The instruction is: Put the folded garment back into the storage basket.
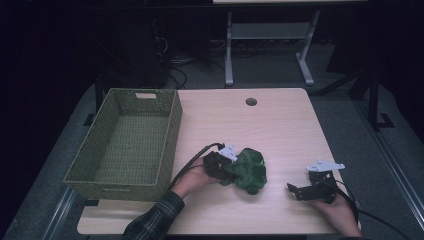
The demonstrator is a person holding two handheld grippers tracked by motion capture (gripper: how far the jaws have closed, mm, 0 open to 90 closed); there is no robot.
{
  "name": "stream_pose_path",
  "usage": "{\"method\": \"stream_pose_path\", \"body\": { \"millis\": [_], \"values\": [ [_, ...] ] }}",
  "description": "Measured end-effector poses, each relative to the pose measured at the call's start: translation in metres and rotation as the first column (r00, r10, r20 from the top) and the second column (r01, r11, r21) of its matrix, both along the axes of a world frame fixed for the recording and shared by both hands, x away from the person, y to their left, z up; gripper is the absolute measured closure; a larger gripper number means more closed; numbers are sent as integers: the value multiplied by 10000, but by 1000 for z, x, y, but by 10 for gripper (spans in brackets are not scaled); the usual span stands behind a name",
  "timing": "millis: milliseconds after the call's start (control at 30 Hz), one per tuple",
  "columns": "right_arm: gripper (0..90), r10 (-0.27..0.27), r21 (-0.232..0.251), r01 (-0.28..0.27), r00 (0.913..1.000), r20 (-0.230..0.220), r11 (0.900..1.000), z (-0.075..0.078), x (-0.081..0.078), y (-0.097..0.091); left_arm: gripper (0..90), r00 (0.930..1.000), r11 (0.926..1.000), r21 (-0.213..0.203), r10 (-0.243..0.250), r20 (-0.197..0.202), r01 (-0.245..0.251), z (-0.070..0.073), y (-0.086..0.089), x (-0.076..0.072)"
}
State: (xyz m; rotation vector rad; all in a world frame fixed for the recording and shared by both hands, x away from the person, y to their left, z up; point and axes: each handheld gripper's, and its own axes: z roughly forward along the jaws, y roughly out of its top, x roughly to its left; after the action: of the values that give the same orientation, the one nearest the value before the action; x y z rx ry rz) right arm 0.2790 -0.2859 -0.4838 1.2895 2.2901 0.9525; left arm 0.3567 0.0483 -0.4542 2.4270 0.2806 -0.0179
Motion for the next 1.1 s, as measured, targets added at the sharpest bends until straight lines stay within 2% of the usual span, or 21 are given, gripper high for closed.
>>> {"method": "stream_pose_path", "body": {
  "millis": [33, 100, 167, 467, 633, 700, 967, 1100],
  "values": [
    [0, -1, 2, 1, 10000, -1, 10000, 0, 0, 0, 773, 10000, 10000, 43, -16, 44, 16, 2, 0, 0],
    [0, 1, 0, -1, 10000, 0, 10000, 0, 0, 0, 773, 9999, 9999, 9, 104, -130, -104, 6, 0, -1],
    [0, 0, 1, 0, 10000, 0, 10000, 0, 0, 0, 773, 9999, 9998, 128, 147, -38, -146, 10, 0, -2],
    [0, 0, 0, 0, 10000, 1, 10000, 0, 0, 0, 770, 9995, 9995, -63, 321, -51, -321, 32, 4, -7],
    [0, 8, -4, -8, 10000, 9, 10000, 0, 0, 0, 769, 9980, 9978, -248, 620, 92, -618, 52, 12, -5],
    [0, 16, -8, -16, 10000, 11, 10000, 0, 0, 0, 769, 9971, 9972, -174, 736, 182, -732, 60, 15, -5],
    [0, 45, -6, -45, 10000, -4, 10000, 0, 0, 0, 769, 9933, 9933, -302, 1122, 265, -1114, 87, 28, -4],
    [0, 44, -7, -44, 10000, -7, 10000, 0, 0, 0, 768, 9921, 9927, -182, 1200, 375, -1194, 99, 35, -4]
  ]
}}
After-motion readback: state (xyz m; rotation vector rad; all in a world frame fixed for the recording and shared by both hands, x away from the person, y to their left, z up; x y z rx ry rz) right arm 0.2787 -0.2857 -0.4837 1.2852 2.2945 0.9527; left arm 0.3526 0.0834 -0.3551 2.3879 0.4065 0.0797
